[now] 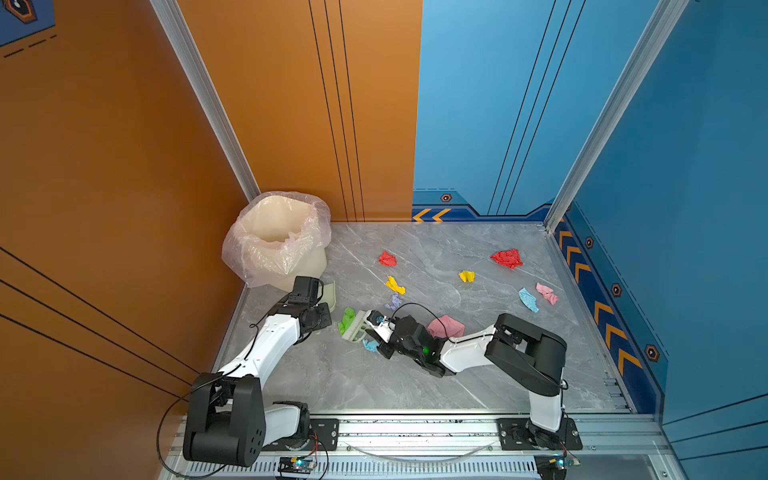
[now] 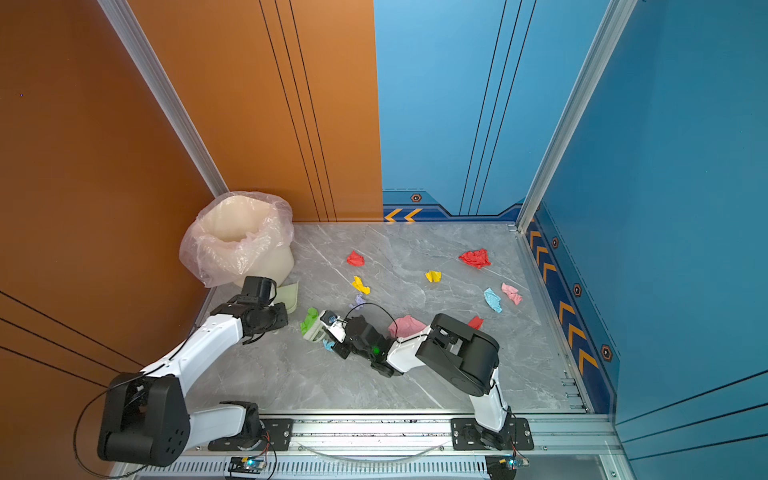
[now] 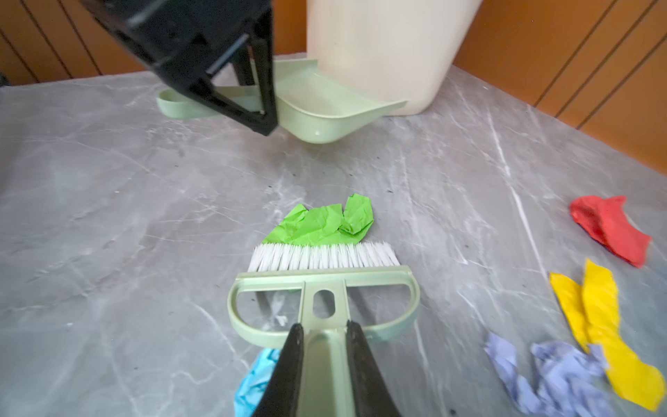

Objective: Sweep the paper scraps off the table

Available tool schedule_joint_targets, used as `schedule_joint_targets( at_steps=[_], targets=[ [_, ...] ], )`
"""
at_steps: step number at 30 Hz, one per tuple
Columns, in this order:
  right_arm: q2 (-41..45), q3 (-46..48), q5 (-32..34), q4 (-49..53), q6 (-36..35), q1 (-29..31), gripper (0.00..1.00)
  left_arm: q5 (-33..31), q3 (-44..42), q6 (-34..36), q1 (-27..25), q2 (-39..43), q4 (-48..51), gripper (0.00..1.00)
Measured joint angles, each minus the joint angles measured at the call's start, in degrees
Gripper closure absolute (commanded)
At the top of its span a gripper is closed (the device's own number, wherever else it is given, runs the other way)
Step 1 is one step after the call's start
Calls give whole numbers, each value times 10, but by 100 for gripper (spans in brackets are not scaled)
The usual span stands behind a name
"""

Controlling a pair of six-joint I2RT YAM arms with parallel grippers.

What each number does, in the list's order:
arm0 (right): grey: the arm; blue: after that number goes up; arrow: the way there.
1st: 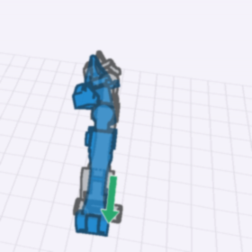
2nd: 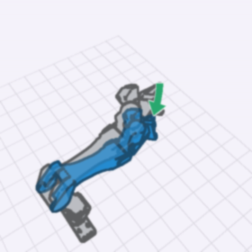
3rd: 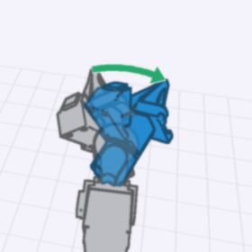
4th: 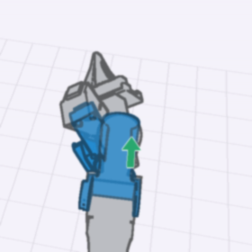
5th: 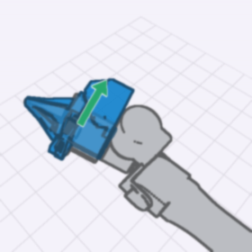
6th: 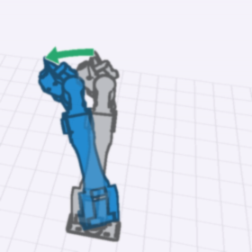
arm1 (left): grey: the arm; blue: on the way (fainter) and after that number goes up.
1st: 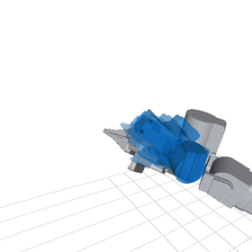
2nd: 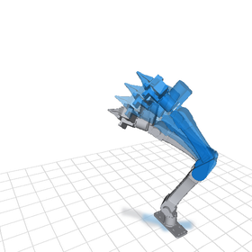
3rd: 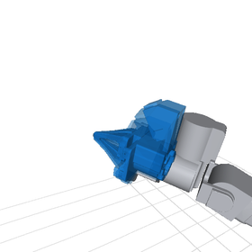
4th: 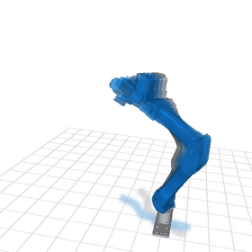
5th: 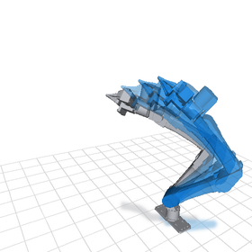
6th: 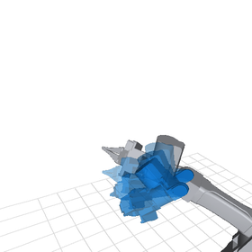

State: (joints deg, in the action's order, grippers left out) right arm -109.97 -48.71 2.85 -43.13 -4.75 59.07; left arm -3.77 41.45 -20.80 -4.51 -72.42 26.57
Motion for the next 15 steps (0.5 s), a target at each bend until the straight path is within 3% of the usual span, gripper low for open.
schedule_joint_targets(
  at_steps=[8,15],
  targets=[
    [44,0,-2,47,-9,-54,100,17,-24,-11,-16,26,0,92],
    [86,-44,-62,102,-5,-109,100,30,-41,-37,-45,72,1,92]
  ],
)
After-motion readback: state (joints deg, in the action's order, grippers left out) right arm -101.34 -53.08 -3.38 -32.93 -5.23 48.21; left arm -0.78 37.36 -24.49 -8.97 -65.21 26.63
